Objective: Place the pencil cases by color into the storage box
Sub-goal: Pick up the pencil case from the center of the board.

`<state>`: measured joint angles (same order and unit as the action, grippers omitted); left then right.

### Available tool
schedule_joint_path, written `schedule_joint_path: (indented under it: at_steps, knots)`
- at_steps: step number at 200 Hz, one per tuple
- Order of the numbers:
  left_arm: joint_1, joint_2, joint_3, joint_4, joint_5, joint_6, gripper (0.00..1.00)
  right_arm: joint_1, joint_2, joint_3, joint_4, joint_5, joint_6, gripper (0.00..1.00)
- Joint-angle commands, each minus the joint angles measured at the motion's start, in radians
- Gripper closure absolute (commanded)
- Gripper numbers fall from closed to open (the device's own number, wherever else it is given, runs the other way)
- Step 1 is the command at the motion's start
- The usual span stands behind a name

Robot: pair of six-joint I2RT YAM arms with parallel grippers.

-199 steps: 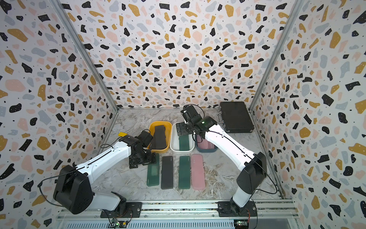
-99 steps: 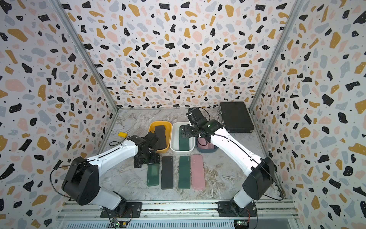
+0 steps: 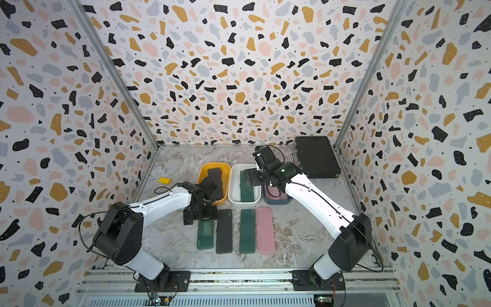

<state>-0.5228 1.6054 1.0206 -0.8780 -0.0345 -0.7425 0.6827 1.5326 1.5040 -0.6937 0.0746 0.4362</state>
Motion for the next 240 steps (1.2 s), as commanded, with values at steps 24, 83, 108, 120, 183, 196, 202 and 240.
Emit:
schedule_joint_path:
  at_steps: [24, 83, 108, 120, 183, 196, 202, 240]
  knots:
    - [-0.003, 0.035, 0.005, 0.025, -0.004, -0.009, 0.0, -0.005, -0.042, -0.008, 0.014, -0.008, -0.005, 0.09]
    - [-0.003, 0.064, -0.006, 0.043, -0.019, -0.011, 0.03, -0.005, -0.045, -0.017, 0.018, -0.014, -0.002, 0.09]
    - [-0.004, 0.08, -0.007, 0.043, -0.019, -0.011, 0.08, -0.006, -0.046, -0.021, 0.02, -0.018, 0.002, 0.09]
    - [-0.003, 0.088, -0.007, 0.045, -0.015, -0.01, 0.12, -0.006, -0.046, -0.022, 0.021, -0.019, 0.001, 0.09]
    - [-0.003, 0.086, -0.012, 0.044, -0.018, -0.011, 0.32, -0.006, -0.057, -0.021, 0.016, -0.015, 0.001, 0.09]
    - [-0.003, 0.067, -0.014, 0.033, -0.024, -0.012, 0.34, -0.006, -0.06, -0.02, 0.014, -0.013, 0.002, 0.09]
    - [-0.004, 0.056, -0.016, 0.028, -0.026, -0.012, 0.34, -0.006, -0.061, -0.019, 0.013, -0.013, 0.001, 0.09]
    - [-0.003, -0.021, -0.037, -0.021, -0.036, -0.018, 0.35, -0.006, -0.073, -0.019, 0.008, -0.024, 0.002, 0.09]
